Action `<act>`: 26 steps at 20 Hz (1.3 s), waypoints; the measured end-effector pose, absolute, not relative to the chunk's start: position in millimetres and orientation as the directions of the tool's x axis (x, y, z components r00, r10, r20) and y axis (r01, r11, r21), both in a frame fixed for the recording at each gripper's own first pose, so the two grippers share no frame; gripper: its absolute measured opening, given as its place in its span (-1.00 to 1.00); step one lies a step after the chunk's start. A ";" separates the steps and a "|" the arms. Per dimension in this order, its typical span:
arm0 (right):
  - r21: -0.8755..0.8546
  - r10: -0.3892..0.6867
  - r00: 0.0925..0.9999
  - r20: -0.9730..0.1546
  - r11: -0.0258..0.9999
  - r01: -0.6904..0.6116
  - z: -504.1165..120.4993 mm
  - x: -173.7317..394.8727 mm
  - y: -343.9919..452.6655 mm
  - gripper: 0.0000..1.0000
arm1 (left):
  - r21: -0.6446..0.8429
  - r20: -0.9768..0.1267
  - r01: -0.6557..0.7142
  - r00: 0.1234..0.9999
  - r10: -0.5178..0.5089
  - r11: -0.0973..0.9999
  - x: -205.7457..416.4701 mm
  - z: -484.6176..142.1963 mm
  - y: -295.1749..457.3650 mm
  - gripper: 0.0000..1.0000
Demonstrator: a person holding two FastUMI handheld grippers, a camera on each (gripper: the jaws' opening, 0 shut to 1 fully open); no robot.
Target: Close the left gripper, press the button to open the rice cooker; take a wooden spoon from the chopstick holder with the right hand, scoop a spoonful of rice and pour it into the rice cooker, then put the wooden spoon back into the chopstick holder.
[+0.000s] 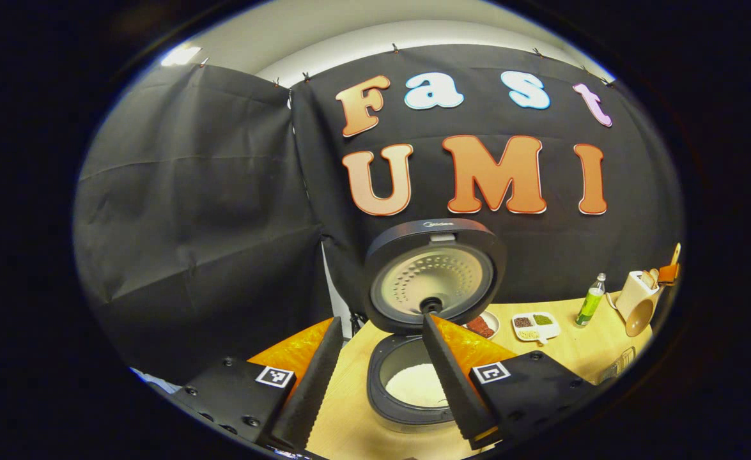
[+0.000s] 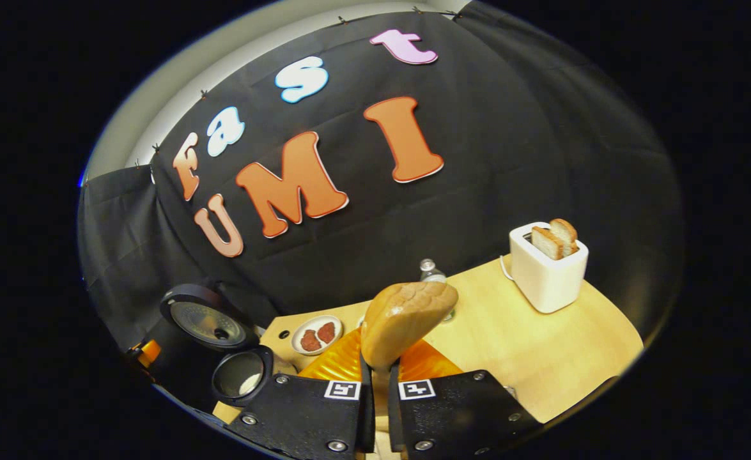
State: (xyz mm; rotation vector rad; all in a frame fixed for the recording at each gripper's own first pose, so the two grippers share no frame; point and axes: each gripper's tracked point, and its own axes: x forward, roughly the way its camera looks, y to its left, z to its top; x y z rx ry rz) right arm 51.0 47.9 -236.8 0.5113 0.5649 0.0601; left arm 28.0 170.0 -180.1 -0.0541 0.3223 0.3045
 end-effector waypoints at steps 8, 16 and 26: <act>0.412 0.109 0.765 -0.635 0.885 0.216 -320.1 13.3 -14.9 -0.84 | 0.034 -0.300 -0.260 0.918 0.258 0.965 30.8 -164.5 123.1 0.72; 0.350 0.102 0.690 -0.717 0.908 0.230 -379.8 -9.4 -12.8 -0.84 | 0.060 -0.257 -0.286 0.921 0.292 0.956 33.1 -129.6 135.9 0.56; 0.357 0.121 0.618 -0.777 0.893 0.273 -396.2 -43.0 -5.2 -0.63 | -0.109 -0.184 -0.244 0.958 0.222 0.964 115.4 -57.1 173.0 0.60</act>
